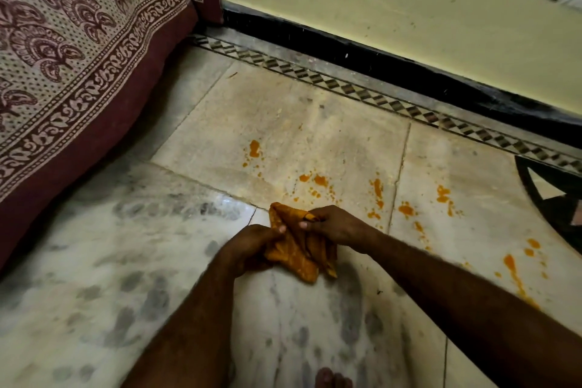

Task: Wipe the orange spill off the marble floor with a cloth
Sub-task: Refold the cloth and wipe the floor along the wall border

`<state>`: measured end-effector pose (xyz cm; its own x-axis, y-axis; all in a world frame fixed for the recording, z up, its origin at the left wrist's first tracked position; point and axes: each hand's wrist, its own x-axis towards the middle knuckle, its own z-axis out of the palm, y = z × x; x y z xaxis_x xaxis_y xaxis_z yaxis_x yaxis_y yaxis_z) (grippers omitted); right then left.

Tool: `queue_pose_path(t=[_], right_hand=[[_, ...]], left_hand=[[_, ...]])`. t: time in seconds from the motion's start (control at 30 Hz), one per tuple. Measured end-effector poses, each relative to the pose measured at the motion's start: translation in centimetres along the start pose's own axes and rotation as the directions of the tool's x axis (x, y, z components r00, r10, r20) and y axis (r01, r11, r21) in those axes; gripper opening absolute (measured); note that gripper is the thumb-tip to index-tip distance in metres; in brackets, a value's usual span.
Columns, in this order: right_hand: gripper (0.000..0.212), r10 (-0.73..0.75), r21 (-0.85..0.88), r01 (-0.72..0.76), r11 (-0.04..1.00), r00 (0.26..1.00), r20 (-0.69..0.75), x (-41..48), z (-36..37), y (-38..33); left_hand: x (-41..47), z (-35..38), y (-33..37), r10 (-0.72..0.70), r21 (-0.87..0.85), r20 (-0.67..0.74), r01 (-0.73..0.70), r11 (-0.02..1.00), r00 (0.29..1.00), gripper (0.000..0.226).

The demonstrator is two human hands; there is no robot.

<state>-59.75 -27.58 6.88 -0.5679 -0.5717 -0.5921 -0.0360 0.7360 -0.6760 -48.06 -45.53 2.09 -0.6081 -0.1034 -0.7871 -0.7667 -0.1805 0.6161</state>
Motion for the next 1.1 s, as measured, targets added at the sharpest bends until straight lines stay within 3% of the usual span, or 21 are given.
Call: queue_pose_path(t=[0.07, 0.13, 0.3, 0.4, 0.53, 0.63, 0.7, 0.73, 0.8, 0.9, 1.0, 1.1], right_hand=[[0.027, 0.016, 0.081, -0.013, 0.997, 0.999, -0.044, 0.0, -0.4, 0.2], [0.022, 0.035, 0.129, -0.023, 0.991, 0.996, -0.086, 0.1, -1.0, 0.2], [0.022, -0.020, 0.103, 0.038, 0.994, 0.985, -0.172, 0.5, -2.5, -0.6], [0.020, -0.085, -0.108, 0.065, 0.992, 0.977, -0.195, 0.6, -2.4, -1.1], [0.024, -0.201, -0.322, 0.150, 0.935, 0.971, -0.133, -0.7, -0.3, -1.7], [0.055, -0.192, -0.497, 0.188, 0.847, 0.980, 0.042, -1.7, 3.3, -0.9], [0.076, -0.176, -0.644, 0.162, 0.748, 0.983, 0.044, -2.3, 5.6, 0.1], [0.077, -0.201, -0.673, 0.154, 0.724, 0.980, 0.008, -2.5, 6.4, 0.7], [0.065, -0.249, -0.666, 0.158, 0.729, 0.968, -0.043, -2.5, 6.8, 1.5], [0.055, -0.168, -0.496, 0.125, 0.859, 0.985, -0.042, -1.6, 5.2, 1.3], [0.055, -0.164, -0.368, 0.149, 0.918, 0.986, -0.011, -0.9, 3.3, 0.4], [0.045, -0.221, -0.429, 0.174, 0.886, 0.973, -0.061, 0.1, 0.5, -1.1]], left_hand=[[0.4, -0.2, -0.5, -0.023, -0.014, -0.003, 0.023, 1.000, 1.000, 0.030], [0.6, -0.4, -0.8, -0.056, -0.025, -0.018, 0.056, 0.998, 0.998, 0.035], [-0.3, -0.7, -0.1, -0.020, -0.001, 0.074, 0.020, 1.000, 0.997, 0.036], [-0.6, -1.1, 0.0, 0.008, -0.014, 0.134, -0.006, 1.000, 0.991, 0.049], [-0.6, -0.4, -0.3, 0.048, 0.050, 0.037, -0.050, 0.998, 0.998, 0.054], [-0.9, 0.3, -0.5, 0.057, -0.046, 0.014, -0.057, 0.997, 0.998, 0.056], [-1.3, 0.4, -0.4, 0.055, -0.120, 0.034, -0.051, 0.991, 0.998, 0.060], [-1.2, 0.3, -0.6, 0.064, -0.141, 0.055, -0.056, 0.988, 0.996, 0.062], [-1.1, 0.2, -0.8, 0.072, -0.175, 0.107, -0.053, 0.983, 0.992, 0.068], [-1.2, 0.7, -1.4, 0.086, -0.131, 0.113, -0.071, 0.989, 0.990, 0.084], [-0.8, 1.6, -2.2, 0.160, 0.040, -0.033, -0.159, 0.986, 0.987, 0.076], [-0.4, 2.4, -2.9, 0.157, 0.122, -0.231, -0.132, 0.984, 0.960, 0.060]])
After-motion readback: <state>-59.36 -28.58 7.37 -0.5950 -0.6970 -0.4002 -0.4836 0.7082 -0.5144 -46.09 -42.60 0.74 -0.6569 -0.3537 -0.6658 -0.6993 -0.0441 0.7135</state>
